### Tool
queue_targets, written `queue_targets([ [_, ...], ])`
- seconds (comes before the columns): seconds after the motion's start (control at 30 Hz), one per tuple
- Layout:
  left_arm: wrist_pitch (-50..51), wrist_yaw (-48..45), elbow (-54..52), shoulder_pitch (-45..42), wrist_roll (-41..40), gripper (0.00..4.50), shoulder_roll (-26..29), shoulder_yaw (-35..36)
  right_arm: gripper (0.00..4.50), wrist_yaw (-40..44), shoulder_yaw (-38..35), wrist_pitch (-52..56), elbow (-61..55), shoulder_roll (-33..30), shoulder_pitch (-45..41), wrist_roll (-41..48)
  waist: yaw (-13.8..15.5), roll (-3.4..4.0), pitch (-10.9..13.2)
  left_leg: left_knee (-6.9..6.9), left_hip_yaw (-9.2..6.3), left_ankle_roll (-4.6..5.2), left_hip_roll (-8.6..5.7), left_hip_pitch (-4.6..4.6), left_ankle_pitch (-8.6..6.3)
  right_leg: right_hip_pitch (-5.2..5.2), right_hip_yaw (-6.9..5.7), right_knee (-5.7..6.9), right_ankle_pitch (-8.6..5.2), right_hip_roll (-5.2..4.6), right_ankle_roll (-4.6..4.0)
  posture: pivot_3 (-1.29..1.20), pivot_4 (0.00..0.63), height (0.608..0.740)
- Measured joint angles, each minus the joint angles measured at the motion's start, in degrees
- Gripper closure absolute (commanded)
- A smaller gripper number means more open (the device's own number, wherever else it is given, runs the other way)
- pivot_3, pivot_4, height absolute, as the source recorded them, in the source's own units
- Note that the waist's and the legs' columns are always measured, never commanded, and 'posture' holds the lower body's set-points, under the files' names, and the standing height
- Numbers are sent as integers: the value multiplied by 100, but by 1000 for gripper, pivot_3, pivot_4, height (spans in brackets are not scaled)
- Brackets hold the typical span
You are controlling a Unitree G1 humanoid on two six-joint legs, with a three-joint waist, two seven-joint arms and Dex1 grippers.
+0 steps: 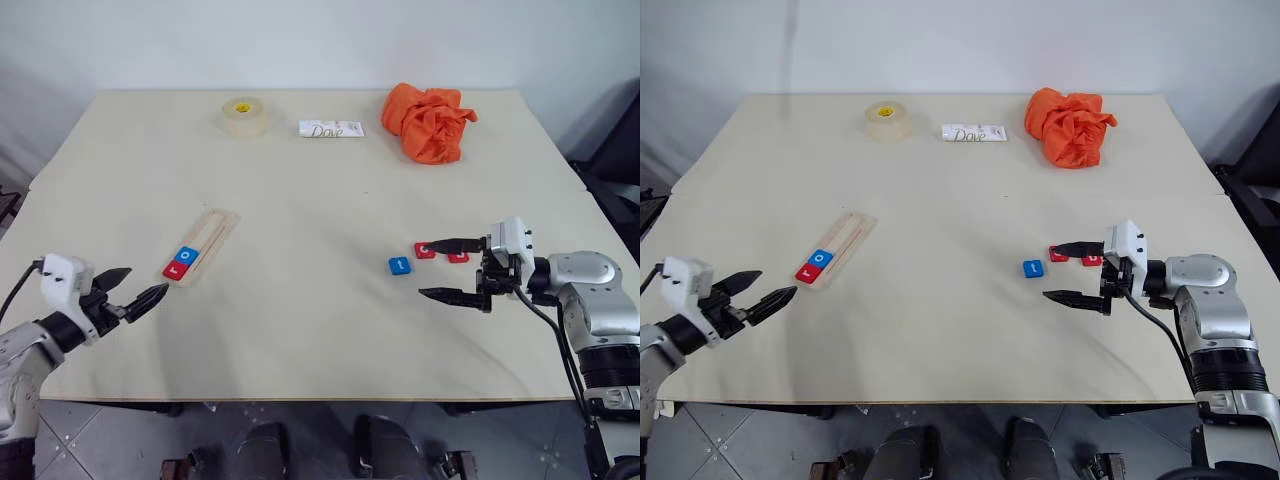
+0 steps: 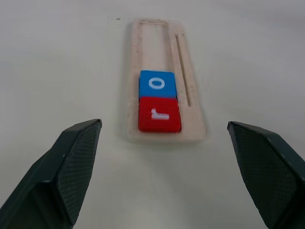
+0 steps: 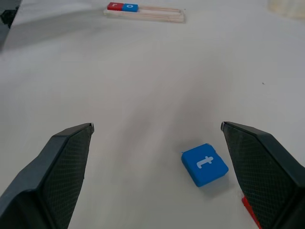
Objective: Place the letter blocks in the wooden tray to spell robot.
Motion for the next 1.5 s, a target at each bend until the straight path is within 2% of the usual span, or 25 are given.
queue_targets([
  [0.2, 47, 0, 636, -681, 259, 0, 0, -454, 22, -46, -26, 158, -387, -6, 229, 63, -2, -2, -1, -2, 6, -13, 0, 0, 8, -2, 5, -1, 0, 1, 0, 0, 150, 740],
  [0.43, -77, -16, 1224, -1090, 610, 0, -7, -852, 22, -115, -81, 233, -525, -6, 381, 88, 8, -5, 0, 3, 7, -14, 0, 0, 8, -3, 7, 4, 0, 1, 1, 0, 150, 740],
  [0.77, -204, -58, 1411, -1437, 864, 0, -61, -1178, 22, -173, -84, 240, -524, 1, 387, 88, 12, -5, 0, 6, 7, -14, -1, 0, 9, -3, 10, 7, 1, 1, 2, 0, 150, 740],
  [1.07, 68, 129, 1365, -1493, 931, 0, -136, -1197, 22, -221, -84, 223, -490, 24, 356, 82, 9, -5, 0, 0, 14, -5, -3, 40, 7, 20, 27, 17, 1, 1, 2, 0, 150, 740],
  [1.5, 853, 631, 474, -1158, 897, 0, -379, -964, 22, -229, -76, 133, -349, 64, 207, 45, 5, -5, 0, -10, 50, 9, -2, 75, -4, 27, 63, 20, 1, 1, 2, 0, 150, 740],
])
